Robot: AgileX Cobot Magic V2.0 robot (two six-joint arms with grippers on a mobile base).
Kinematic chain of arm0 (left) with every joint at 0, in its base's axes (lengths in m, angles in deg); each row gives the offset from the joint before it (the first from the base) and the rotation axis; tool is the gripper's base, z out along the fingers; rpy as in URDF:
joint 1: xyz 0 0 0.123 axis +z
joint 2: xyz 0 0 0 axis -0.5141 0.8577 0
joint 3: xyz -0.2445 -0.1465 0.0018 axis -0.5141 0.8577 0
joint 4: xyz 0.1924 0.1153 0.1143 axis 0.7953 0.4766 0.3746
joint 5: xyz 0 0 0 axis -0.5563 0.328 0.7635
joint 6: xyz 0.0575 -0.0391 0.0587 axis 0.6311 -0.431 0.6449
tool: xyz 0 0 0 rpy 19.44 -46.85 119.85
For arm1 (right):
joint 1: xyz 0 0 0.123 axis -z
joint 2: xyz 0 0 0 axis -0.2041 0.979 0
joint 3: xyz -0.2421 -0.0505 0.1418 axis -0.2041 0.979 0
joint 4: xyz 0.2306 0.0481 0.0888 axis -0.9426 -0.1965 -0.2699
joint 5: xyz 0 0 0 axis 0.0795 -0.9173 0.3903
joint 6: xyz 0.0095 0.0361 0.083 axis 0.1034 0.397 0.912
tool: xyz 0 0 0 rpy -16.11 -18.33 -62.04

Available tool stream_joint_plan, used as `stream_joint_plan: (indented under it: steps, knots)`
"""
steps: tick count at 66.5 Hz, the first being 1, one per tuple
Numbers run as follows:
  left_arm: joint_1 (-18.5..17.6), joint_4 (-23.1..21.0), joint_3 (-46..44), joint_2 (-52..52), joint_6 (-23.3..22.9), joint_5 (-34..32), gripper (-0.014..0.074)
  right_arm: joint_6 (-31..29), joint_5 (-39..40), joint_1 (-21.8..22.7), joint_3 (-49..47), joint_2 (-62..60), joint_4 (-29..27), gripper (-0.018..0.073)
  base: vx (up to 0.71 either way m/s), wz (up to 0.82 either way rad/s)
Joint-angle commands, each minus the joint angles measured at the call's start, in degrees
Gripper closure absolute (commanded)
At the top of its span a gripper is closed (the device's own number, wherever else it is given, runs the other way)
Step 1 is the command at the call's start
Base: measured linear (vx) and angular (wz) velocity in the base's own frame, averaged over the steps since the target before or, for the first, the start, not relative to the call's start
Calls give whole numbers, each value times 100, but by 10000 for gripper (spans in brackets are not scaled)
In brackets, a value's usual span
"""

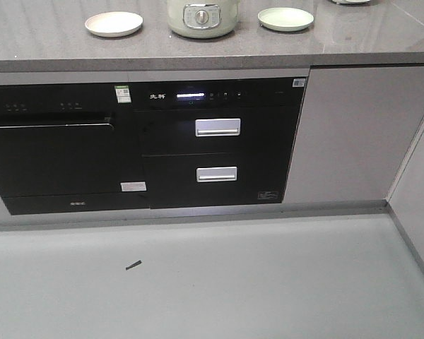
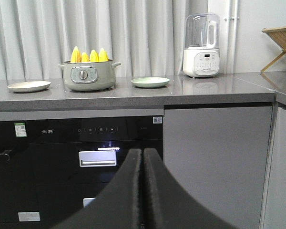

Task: Distribute corn equally
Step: 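Drive the base forward toward the counter with the pot and plates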

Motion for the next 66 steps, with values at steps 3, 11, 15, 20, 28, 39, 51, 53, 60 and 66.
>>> stream_joint_plan:
  steps: [3, 11, 15, 20, 28, 39, 51, 53, 60, 66]
  knots:
    - [9, -16, 81, -90, -43, -464, 603, 9, 393, 27, 40, -3, 48, 566, 19, -3]
    - [9, -16, 81, -90, -43, -464, 603, 9, 393, 27, 40, -3, 48, 566, 18, -3]
    - [9, -16, 81, -90, -43, -464, 603, 9, 393, 27, 40, -3, 48, 566, 18, -3]
    - [9, -16, 81, -90, -43, -464, 603, 9, 393, 27, 40, -3, 48, 566, 18, -3]
    - [9, -16, 81, -90, -43, -464, 603, 9, 393, 27, 40, -3, 48, 566, 18, -3]
    - [9, -16, 81, -90, -43, -464, 603, 9, 393, 27, 40, -3, 48, 566, 18, -2]
    - [9, -16, 81, -90, -43, -464, 603, 9, 393, 27, 40, -3, 48, 566, 20, -1]
    - [9, -16, 81, -90, -43, -464, 603, 9, 393, 27, 40, -3, 48, 566, 21, 0]
    - [9, -16, 81, -90, -43, -464, 603, 9, 393, 27, 40, -3, 48, 566, 22, 0]
    - [9, -16, 81, -90, -43, -464, 603, 9, 393, 27, 40, -3, 48, 566, 22, 1]
